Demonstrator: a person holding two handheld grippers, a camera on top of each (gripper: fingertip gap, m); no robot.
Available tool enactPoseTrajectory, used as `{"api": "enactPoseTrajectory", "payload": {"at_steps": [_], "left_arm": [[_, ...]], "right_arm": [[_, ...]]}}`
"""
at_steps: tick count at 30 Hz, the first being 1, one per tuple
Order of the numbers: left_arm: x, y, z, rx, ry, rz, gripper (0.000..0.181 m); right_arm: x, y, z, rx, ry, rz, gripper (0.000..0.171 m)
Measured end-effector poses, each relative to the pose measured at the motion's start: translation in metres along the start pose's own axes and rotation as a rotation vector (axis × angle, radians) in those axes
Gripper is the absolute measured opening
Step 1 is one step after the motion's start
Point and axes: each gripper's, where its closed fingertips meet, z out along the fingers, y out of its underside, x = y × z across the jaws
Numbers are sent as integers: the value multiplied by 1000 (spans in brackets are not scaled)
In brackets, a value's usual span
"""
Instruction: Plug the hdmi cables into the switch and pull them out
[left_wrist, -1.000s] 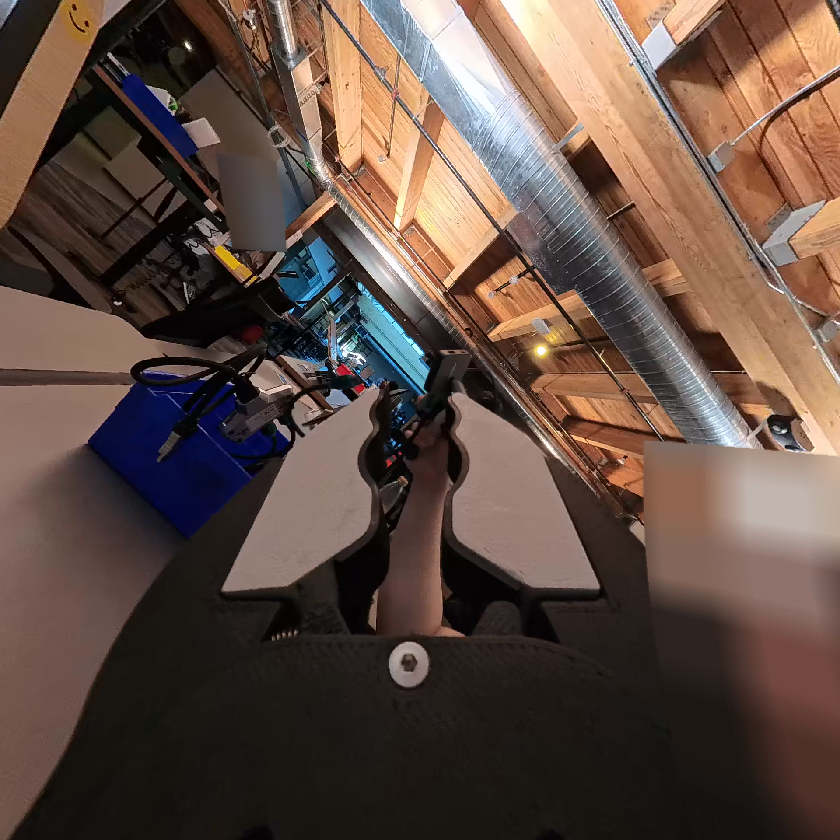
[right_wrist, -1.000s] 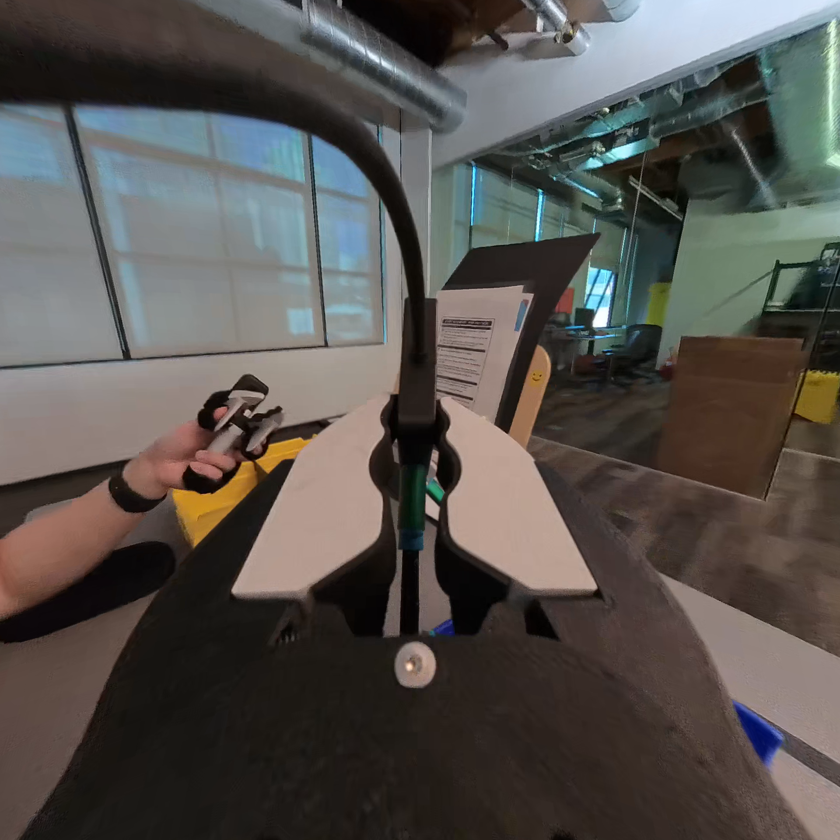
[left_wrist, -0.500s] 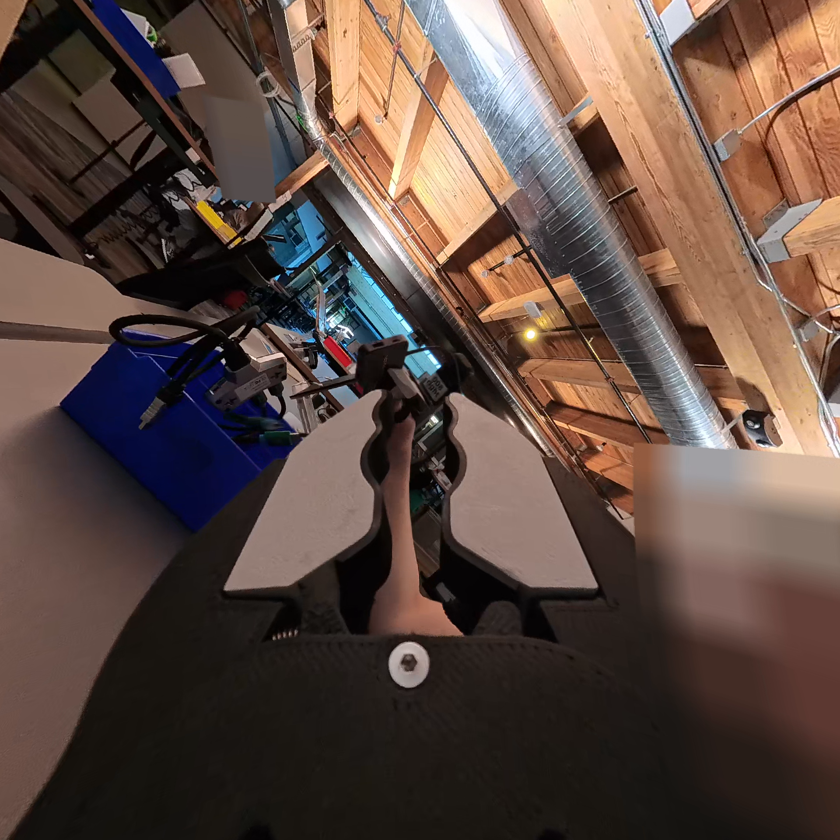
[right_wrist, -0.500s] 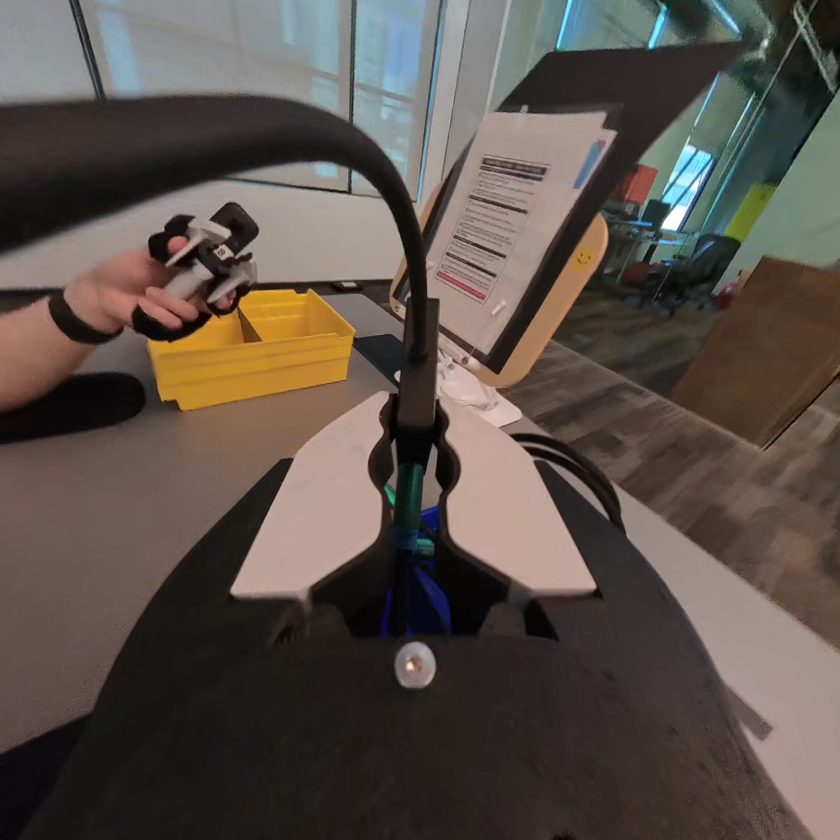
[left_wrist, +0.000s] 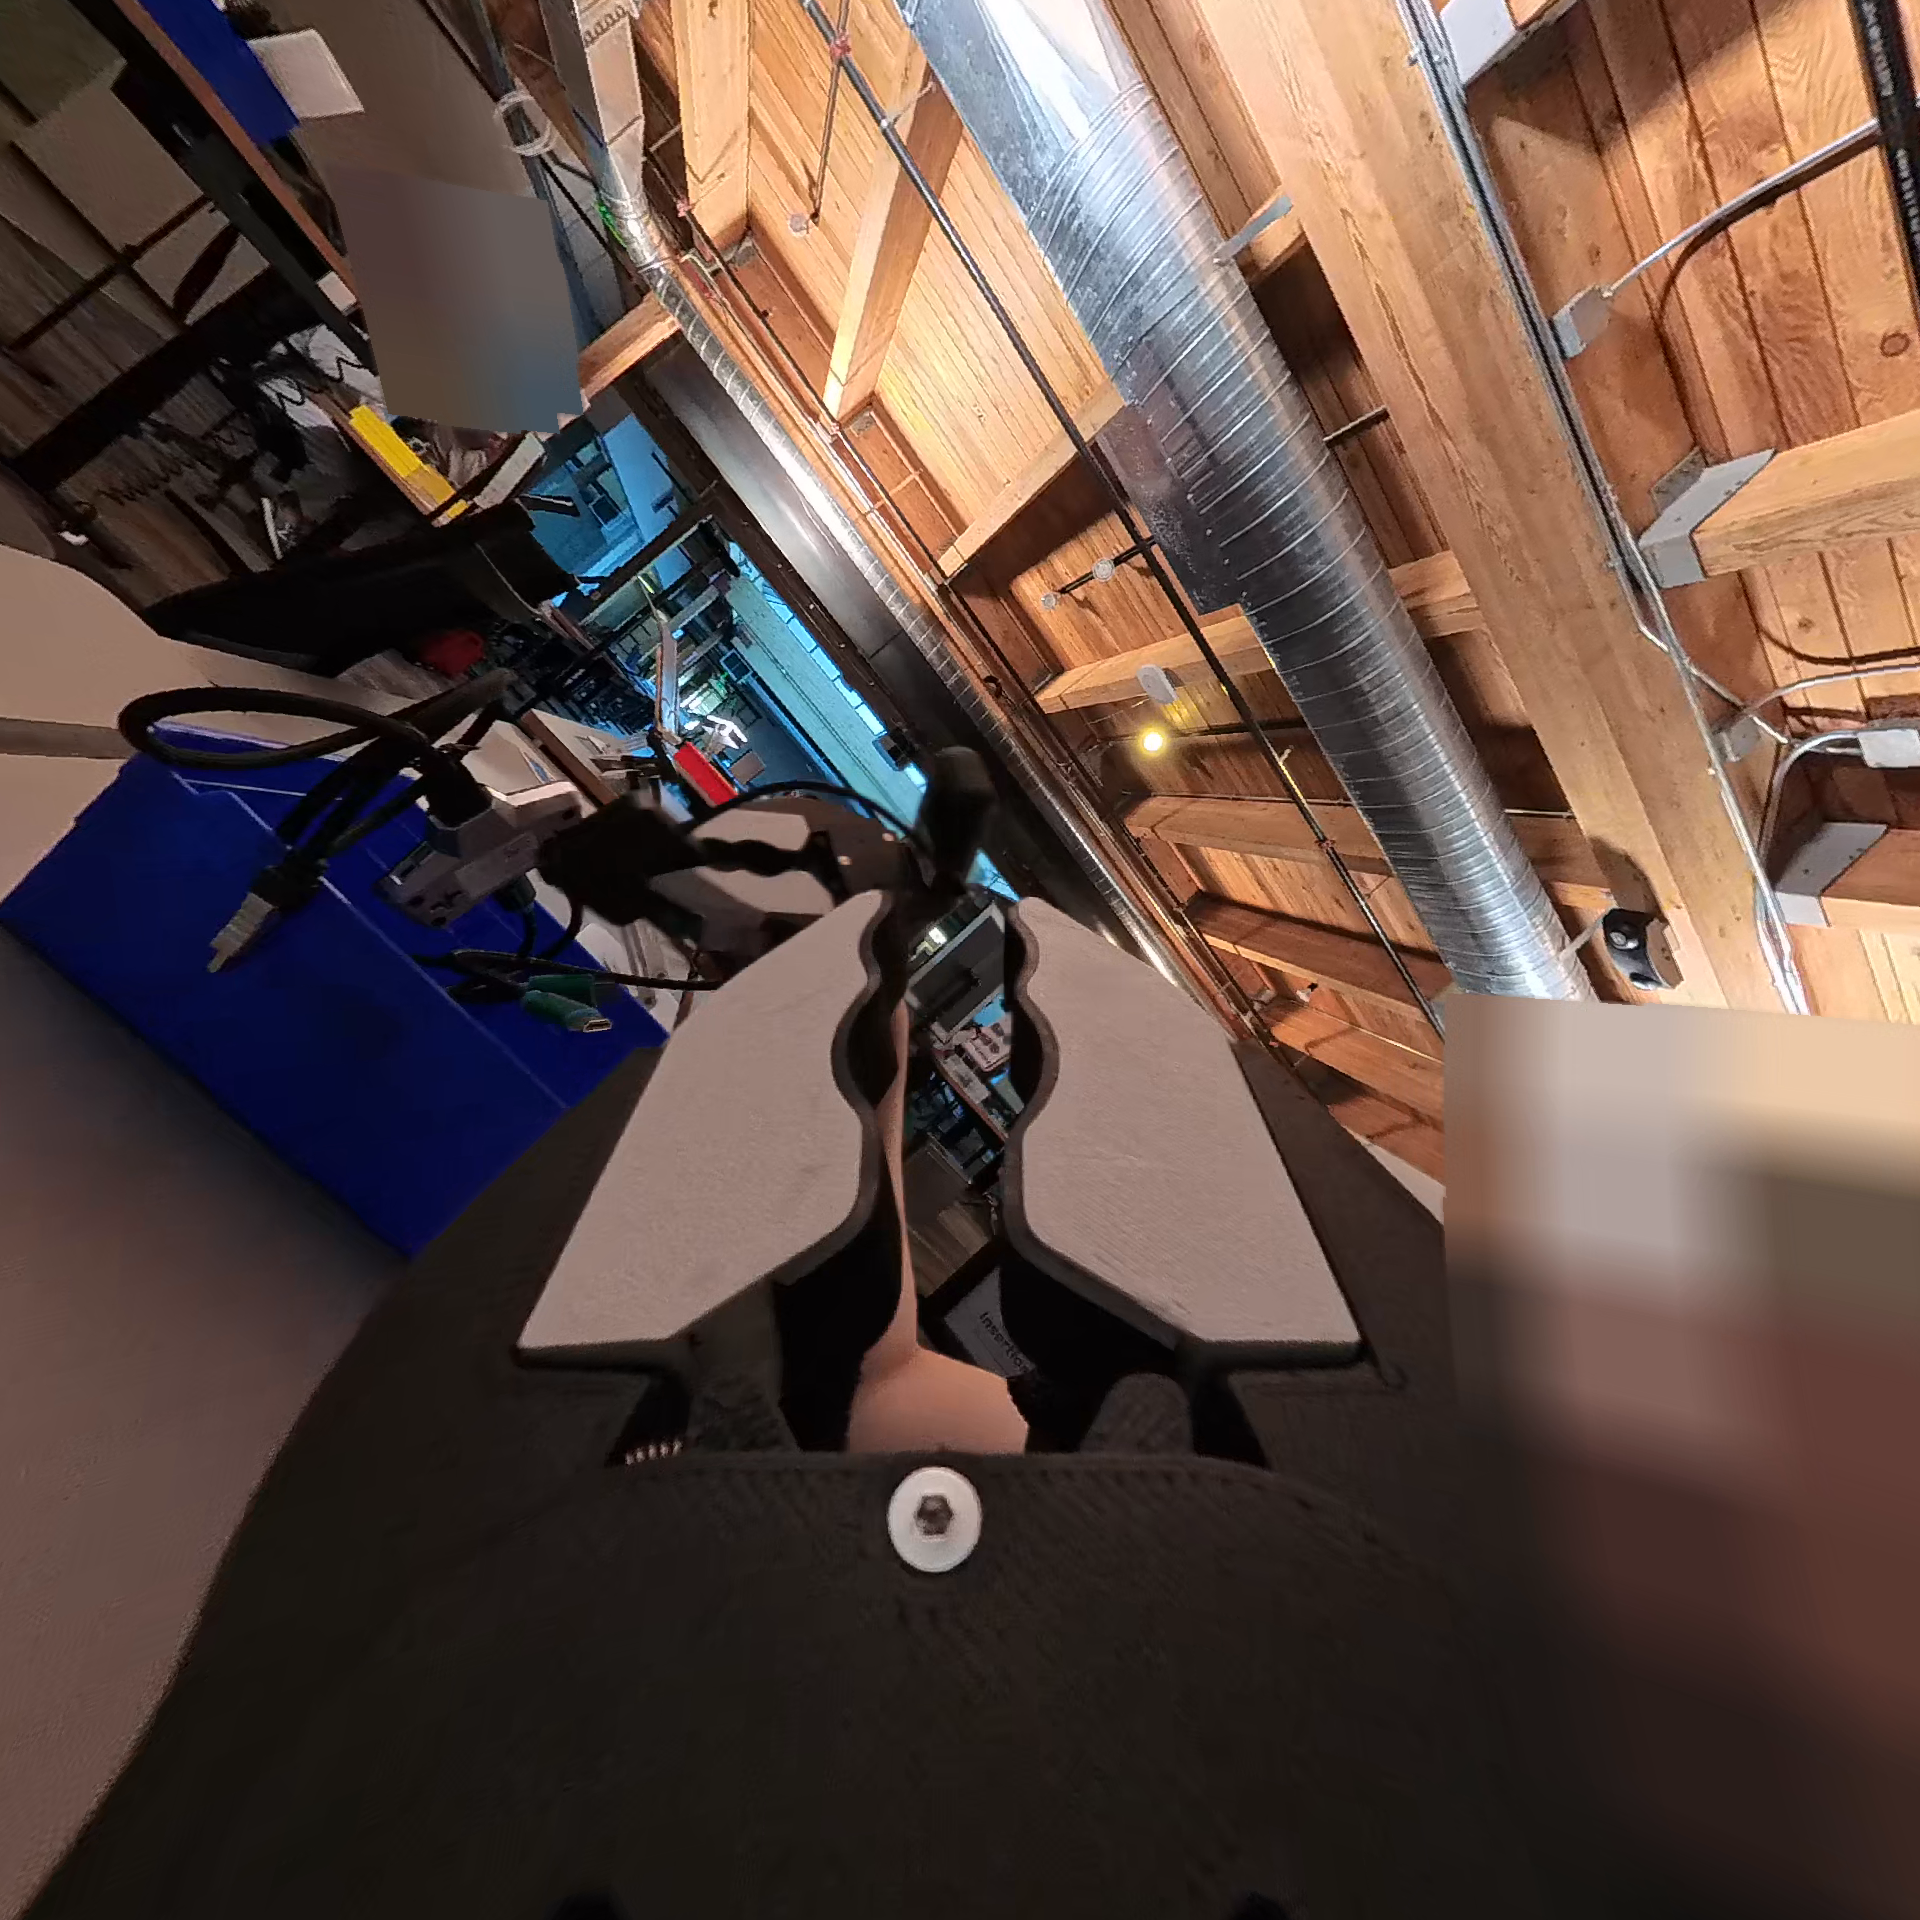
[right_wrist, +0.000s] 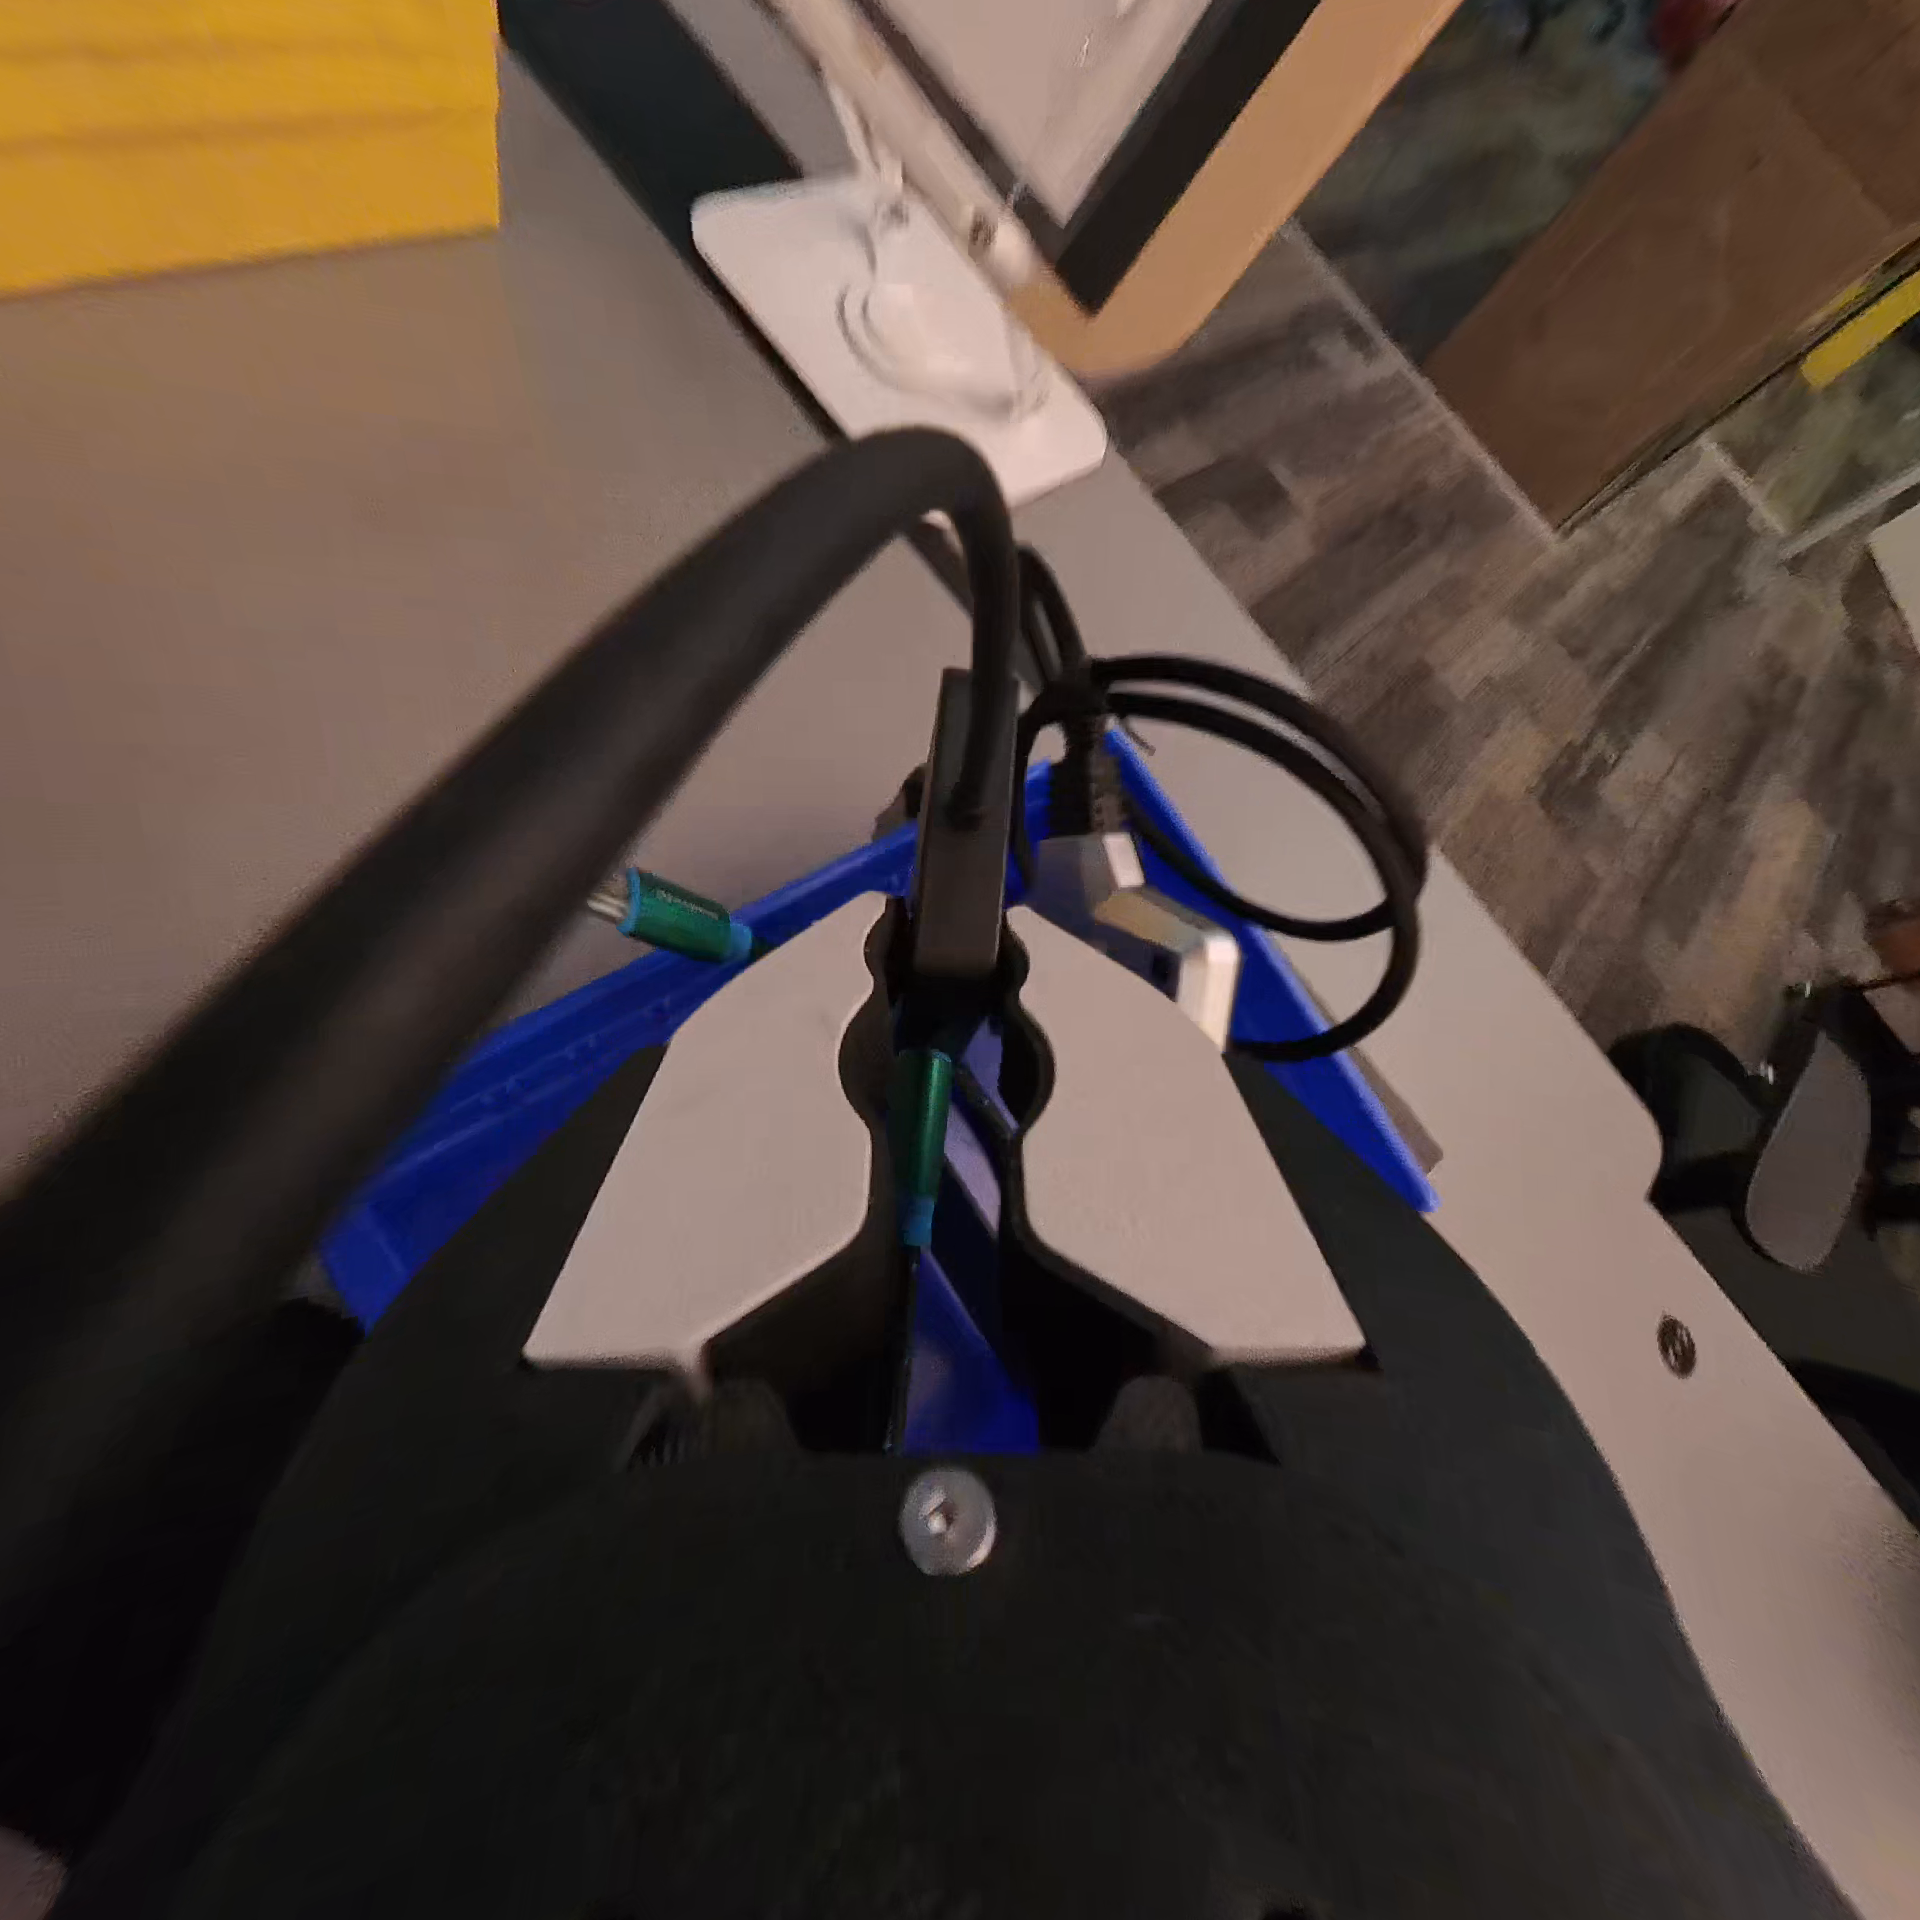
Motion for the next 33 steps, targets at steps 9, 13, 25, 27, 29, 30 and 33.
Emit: {"api": "enactPoseTrajectory", "payload": {"at_steps": [9,13,25,27,29,30,33], "left_arm": [[17,3,4,-10,33,23,15],[14,4,5,-15,27,20,15],[16,3,5,-16,44,0,15],[23,-3,0,-7,51,13,15],[33,-11,-7,1,55,47,15],[38,-16,-12,2,44,77,15],[52,-35,-35,-8,-64,231,17]], "right_arm": [[1,70,49,-501,45,-30,18],[3,83,60,-619,84,-92,19],[7,30,-3,-397,244,-221,33],[11,28,-28,-368,294,-188,33],[22,32,-52,-344,367,-101,33],[28,40,-64,-349,403,-29,34],[29,91,-86,-468,381,235,56]]}}
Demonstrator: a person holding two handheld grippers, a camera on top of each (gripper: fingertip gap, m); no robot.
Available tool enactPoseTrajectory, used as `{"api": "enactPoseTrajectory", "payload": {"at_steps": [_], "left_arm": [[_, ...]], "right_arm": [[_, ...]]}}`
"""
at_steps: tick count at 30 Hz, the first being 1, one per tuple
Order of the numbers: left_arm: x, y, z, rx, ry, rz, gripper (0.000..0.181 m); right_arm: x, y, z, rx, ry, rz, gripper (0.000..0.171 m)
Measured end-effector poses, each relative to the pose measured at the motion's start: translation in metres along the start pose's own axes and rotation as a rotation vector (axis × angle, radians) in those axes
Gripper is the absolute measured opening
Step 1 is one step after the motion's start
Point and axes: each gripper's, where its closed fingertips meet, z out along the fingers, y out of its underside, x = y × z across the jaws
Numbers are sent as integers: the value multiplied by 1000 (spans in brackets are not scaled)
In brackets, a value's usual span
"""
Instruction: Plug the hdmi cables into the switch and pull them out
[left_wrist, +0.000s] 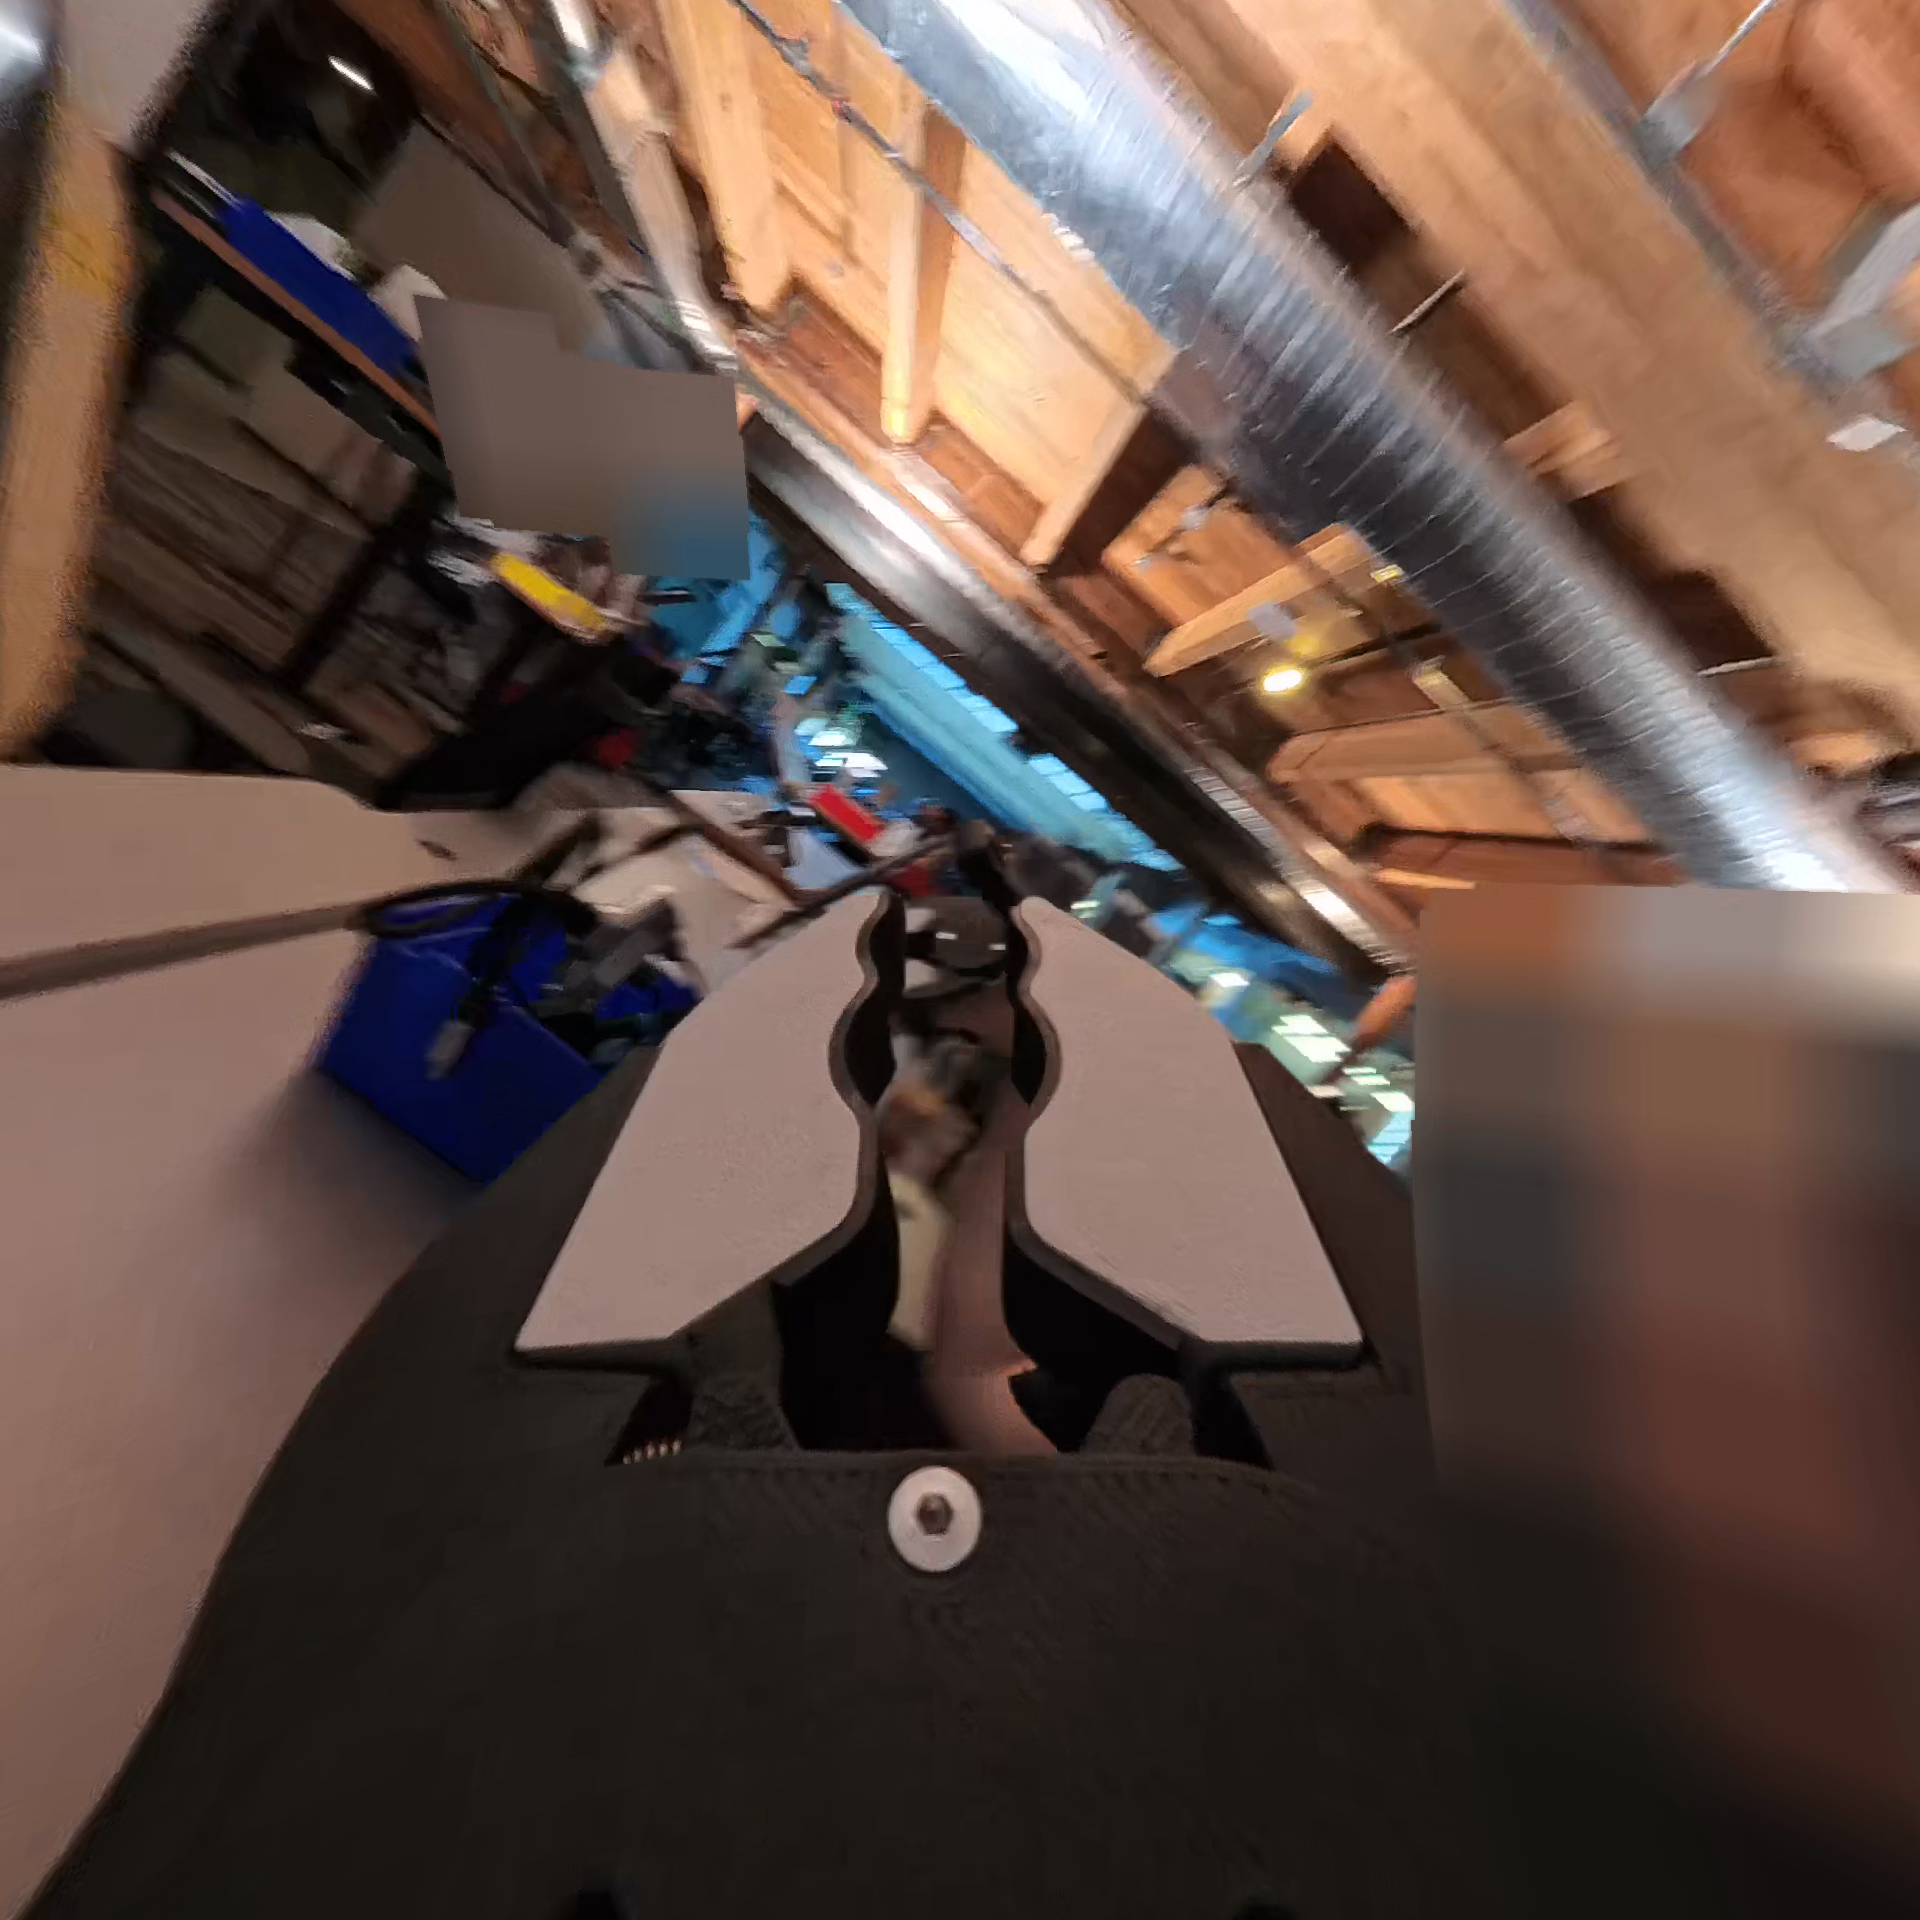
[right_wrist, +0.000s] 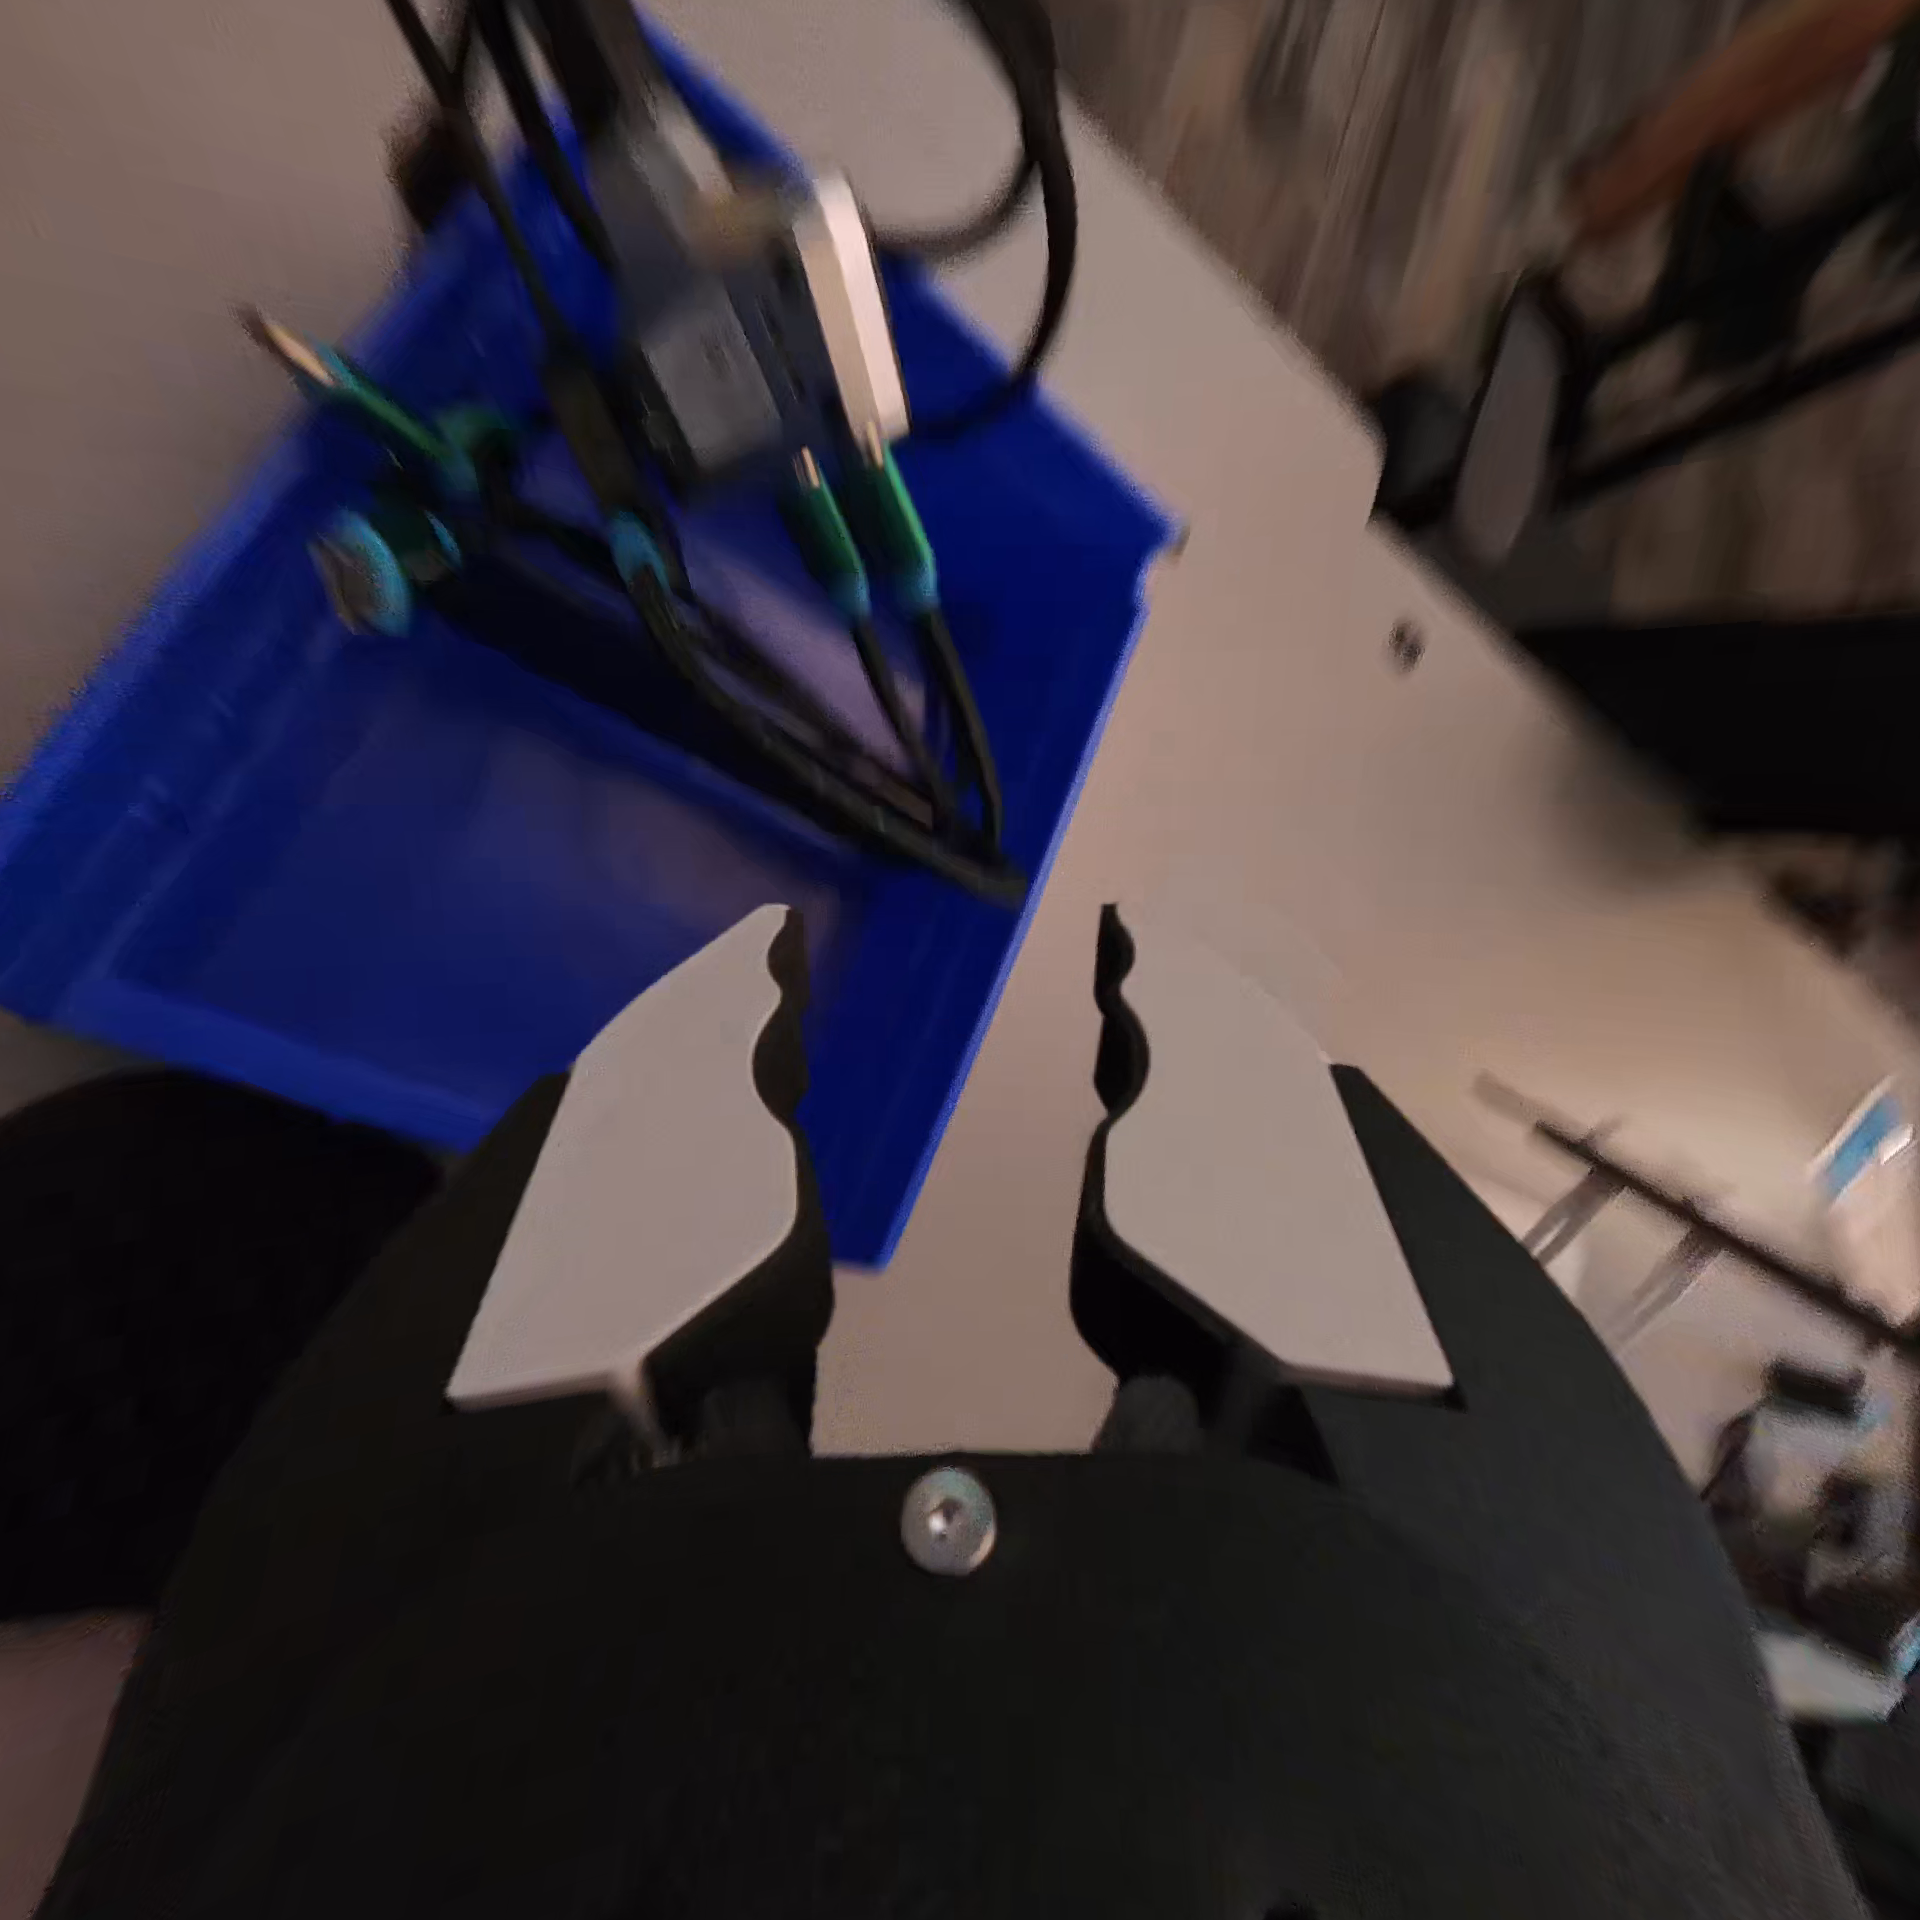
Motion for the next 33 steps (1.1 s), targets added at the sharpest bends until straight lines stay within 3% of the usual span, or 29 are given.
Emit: {"api": "enactPoseTrajectory", "payload": {"at_steps": [2,6,8,10,13,15,17,22,24,27,29,33], "left_arm": [[-11,-21,-28,15,-232,148,29],[-37,-78,-138,98,-961,525,57],[-43,-86,-200,41,-1274,568,70],[-52,-77,-246,-24,-1421,458,75],[-73,-52,-280,-106,-1408,228,70],[-86,-48,-307,-113,-1487,166,65],[-100,-32,-328,-200,-1557,86,67],[-133,32,-331,-490,-1449,-201,49],[-145,44,-337,-558,-1465,-258,44],[-155,62,-334,-629,-1424,-340,22],[-158,69,-340,-711,-1470,-352,7],[-158,78,-335,-891,-1528,-307,5]], "right_arm": [[0,39,15,-135,-77,93,67],[7,78,53,-255,-172,263,71],[7,85,71,-274,-233,362,66],[0,91,87,-293,-304,411,60],[-13,104,103,-383,-376,432,41],[-28,107,106,-433,-451,448,16],[-34,114,109,-503,-453,446,10],[-42,111,106,-533,-462,416,10],[-48,109,104,-539,-479,383,11],[-58,102,101,-563,-490,377,11],[-65,96,101,-578,-498,368,11],[-84,78,101,-613,-520,329,9]]}}
